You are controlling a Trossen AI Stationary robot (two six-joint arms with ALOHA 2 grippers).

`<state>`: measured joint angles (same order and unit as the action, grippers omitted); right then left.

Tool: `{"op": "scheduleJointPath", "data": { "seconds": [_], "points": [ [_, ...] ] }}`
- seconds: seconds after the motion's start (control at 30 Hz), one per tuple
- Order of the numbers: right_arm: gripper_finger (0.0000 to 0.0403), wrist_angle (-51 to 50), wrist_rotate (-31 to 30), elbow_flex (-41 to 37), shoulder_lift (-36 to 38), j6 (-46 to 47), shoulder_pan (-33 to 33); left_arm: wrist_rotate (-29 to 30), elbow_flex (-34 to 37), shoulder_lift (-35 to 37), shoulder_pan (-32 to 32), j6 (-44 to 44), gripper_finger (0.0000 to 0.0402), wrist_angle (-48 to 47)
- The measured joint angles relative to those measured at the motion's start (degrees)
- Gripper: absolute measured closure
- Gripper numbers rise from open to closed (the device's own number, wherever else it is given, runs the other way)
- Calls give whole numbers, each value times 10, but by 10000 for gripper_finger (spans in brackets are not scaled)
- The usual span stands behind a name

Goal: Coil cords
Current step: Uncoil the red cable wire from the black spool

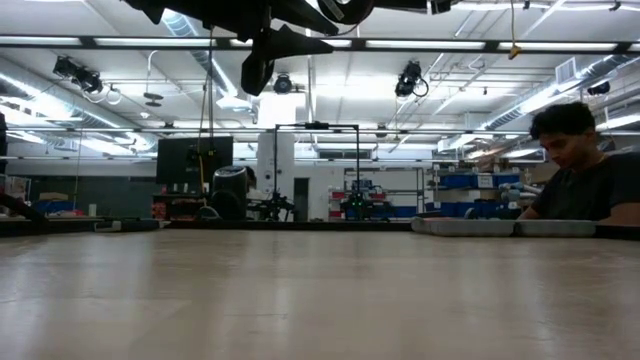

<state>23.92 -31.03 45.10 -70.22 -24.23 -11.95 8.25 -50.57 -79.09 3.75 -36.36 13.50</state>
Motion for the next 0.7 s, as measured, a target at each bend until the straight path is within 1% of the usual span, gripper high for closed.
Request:
{"op": "scheduleJointPath", "data": {
  "seconds": [0.13,0.27,0.33,0.43,0.53,0.7],
  "points": [
    [403,0,3,0,0,0,1,0,0,0,0,6,302,0],
    [403,1,4,0,0,0,1,0,0,0,0,40,309,-1],
    [403,1,4,0,0,0,1,0,0,0,0,49,329,-1],
    [403,1,4,0,0,1,1,-4,0,0,0,65,385,-3],
    [403,0,4,0,0,2,1,-4,0,0,0,72,396,-2],
    [403,-1,4,-1,0,3,1,-13,0,0,0,74,400,-1]
  ]
}}
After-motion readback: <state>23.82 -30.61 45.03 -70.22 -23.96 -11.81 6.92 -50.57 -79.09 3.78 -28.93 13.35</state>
